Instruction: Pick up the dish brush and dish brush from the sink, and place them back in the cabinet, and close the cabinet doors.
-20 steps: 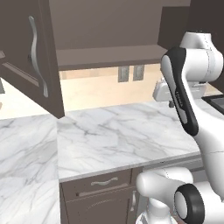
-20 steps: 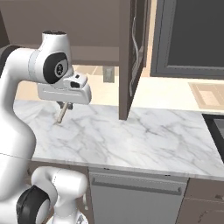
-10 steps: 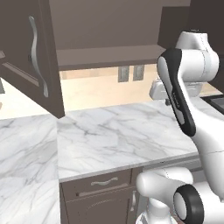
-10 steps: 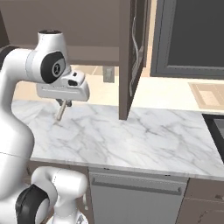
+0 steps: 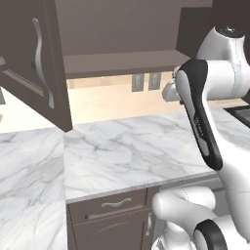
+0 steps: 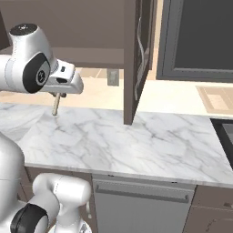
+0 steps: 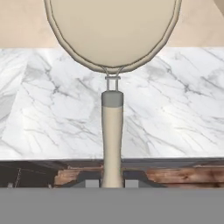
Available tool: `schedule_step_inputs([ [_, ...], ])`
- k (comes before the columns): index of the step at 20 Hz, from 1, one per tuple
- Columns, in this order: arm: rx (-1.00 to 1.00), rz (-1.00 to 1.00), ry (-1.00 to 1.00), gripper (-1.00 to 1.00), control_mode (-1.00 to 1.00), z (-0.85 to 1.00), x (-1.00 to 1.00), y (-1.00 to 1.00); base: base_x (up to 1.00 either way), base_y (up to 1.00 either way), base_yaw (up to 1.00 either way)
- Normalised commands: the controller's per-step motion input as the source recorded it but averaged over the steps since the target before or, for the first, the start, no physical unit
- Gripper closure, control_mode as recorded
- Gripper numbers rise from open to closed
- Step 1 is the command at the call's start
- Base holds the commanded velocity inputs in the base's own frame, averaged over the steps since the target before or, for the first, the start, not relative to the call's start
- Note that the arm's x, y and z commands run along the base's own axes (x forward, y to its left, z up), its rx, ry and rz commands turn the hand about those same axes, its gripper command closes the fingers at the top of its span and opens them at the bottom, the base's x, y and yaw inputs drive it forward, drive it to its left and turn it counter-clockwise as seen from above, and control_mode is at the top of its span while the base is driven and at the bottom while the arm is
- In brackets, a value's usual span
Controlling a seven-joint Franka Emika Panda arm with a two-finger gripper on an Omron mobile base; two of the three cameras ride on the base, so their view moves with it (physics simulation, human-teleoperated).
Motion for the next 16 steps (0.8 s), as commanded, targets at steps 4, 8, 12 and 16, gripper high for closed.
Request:
schedule_step_inputs([
  [4, 0.00, 0.00, -0.19, 1.00, -1.00, 0.59, 0.10, 0.01, 0.00, 0.00, 0.00],
  [8, 0.00, 0.00, -0.20, 1.00, -1.00, 0.57, 0.18, 0.00, 0.00, 0.00, 0.00],
  [12, 0.00, 0.00, -0.15, 1.00, -1.00, 0.48, 0.35, 0.00, 0.00, 0.00, 0.00],
  [16, 0.00, 0.00, -0.13, 1.00, -1.00, 0.21, 0.58, 0.02, 0.00, 0.00, 0.00],
])
